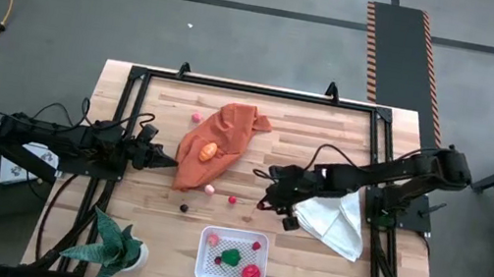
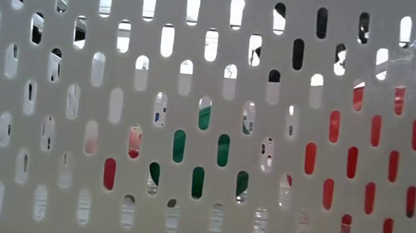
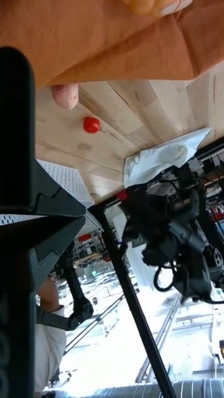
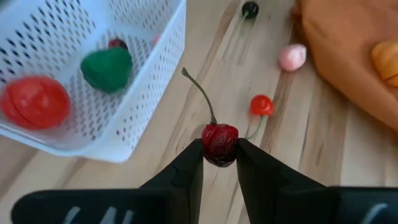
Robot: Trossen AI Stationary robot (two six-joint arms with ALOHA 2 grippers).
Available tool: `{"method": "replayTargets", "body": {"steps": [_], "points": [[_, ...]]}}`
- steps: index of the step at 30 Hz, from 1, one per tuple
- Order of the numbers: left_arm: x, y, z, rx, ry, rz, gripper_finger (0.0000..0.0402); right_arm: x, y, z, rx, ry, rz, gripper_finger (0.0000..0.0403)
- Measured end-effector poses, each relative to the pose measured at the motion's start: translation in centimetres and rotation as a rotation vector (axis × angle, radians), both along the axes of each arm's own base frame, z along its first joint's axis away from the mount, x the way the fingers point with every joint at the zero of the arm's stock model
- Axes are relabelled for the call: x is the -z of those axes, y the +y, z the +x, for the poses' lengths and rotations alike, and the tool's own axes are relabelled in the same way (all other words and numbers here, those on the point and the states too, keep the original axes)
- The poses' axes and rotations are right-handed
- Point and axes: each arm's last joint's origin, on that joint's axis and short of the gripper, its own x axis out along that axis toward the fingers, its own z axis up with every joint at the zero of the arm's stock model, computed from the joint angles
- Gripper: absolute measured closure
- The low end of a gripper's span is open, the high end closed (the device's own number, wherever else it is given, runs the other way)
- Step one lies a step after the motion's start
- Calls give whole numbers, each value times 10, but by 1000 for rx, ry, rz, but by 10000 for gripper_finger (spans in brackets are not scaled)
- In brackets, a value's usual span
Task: Pick and placing Produce into tupperware
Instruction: Put the bottom red cherry into the white bin
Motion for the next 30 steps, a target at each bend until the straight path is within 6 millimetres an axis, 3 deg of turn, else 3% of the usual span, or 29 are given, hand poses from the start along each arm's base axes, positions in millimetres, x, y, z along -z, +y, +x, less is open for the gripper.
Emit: {"method": "replayTargets", "body": {"steps": [10, 19, 30], "points": [[0, 0, 0, 0, 0, 0, 401, -35, 7, -19, -13, -92, 38, 325], [0, 0, 0, 0, 0, 0, 401, -53, 24, -35, -64, -133, 76, 325], [0, 0, 0, 0, -1, 0, 401, -86, 50, -22, -145, -143, 76, 325]]}}
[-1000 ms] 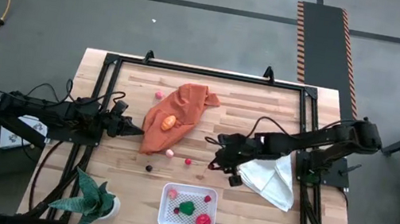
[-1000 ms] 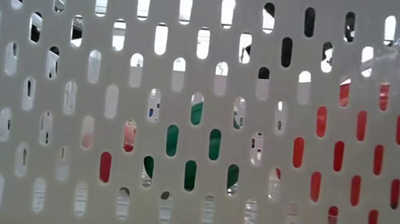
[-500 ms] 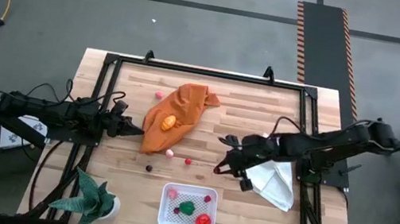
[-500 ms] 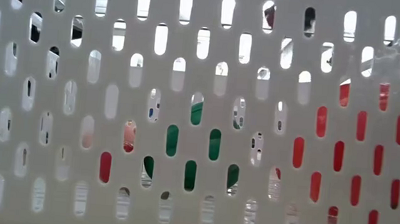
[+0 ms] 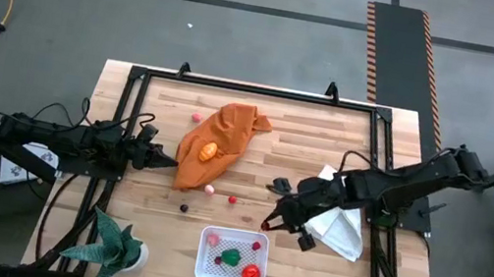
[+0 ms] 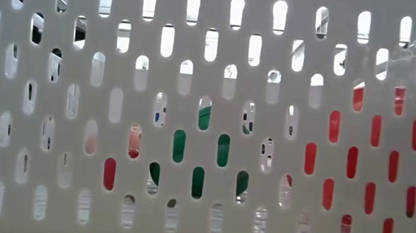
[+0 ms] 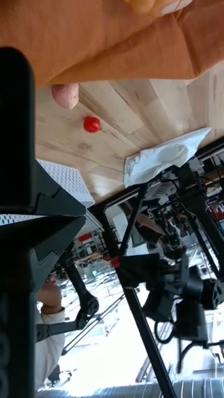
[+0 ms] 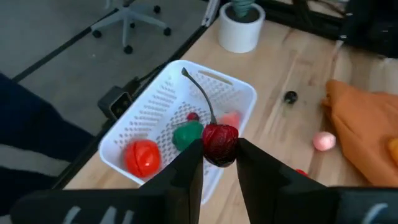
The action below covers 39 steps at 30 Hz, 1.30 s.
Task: Pick and placing Produce into tupperware
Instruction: Put the bottom red cherry into the white bin
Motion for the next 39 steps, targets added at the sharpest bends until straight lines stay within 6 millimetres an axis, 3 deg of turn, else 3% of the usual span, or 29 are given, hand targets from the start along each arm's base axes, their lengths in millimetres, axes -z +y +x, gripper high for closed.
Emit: {"method": "replayTargets", "body": {"steps": [10, 20, 29, 39], "points": [[0, 0, 0, 0, 0, 0, 401, -11, 27, 19, -63, 43, -18, 325], [0, 0, 0, 0, 0, 0, 401, -24, 42, 48, -71, 125, -51, 325], [0, 0, 0, 0, 0, 0, 401, -14, 62, 80, -70, 209, -60, 325], [0, 0, 0, 0, 0, 0, 401, 1, 69, 93, -65, 307, -69, 325]]}}
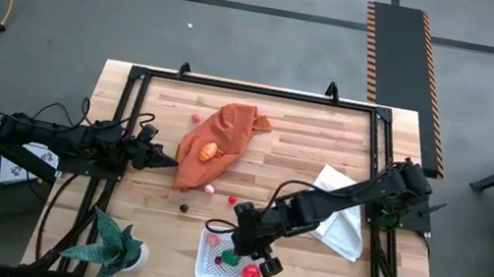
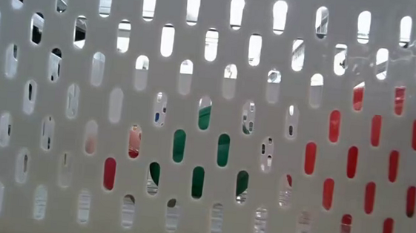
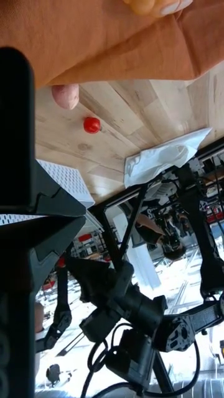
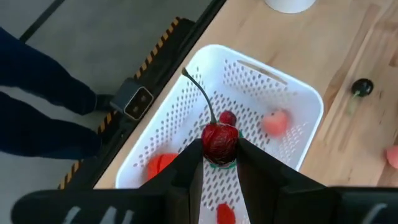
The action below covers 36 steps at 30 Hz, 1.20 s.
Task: Pick and placing Produce into tupperware
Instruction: Put the bottom red cherry into the white bin
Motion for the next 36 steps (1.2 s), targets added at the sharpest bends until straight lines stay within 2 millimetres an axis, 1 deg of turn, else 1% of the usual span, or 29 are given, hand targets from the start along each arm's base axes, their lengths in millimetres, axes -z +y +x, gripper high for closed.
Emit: {"method": "replayTargets", "body": {"steps": [3, 20, 29, 36], "points": [[0, 0, 0, 0, 0, 0, 401, 5, 1, 2, 8, 24, -5, 325], [0, 0, 0, 0, 0, 0, 401, 59, 12, 14, 32, 192, -78, 325], [0, 0, 0, 0, 0, 0, 401, 75, 16, 17, 57, 242, -85, 325], [0, 0, 0, 0, -1, 0, 401, 83, 16, 17, 75, 280, -98, 325]]}}
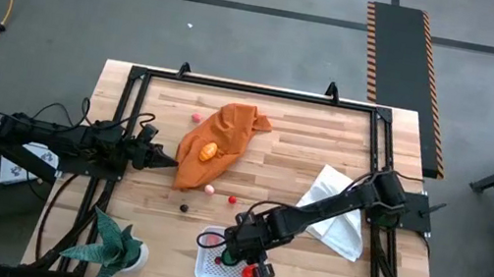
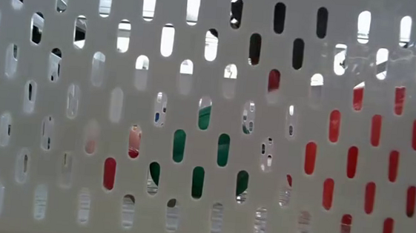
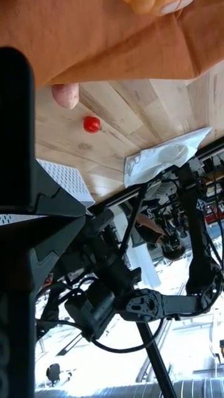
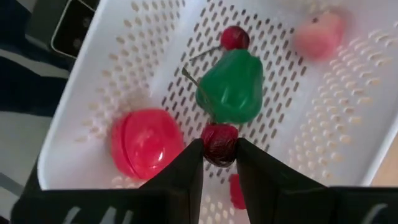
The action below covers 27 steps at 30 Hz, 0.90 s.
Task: Pick and placing Produce into tupperware
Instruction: Put the bottom red cherry into the white bin
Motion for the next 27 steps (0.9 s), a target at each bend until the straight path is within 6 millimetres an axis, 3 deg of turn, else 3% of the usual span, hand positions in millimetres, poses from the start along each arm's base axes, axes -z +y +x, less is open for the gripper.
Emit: {"method": "replayTargets", "body": {"steps": [7, 27], "points": [[0, 0, 0, 0, 0, 0, 401, 9, 3, -1, 3, 38, -14, 325], [0, 0, 0, 0, 1, 0, 401, 8, 3, -1, 9, 33, -24, 323]]}}
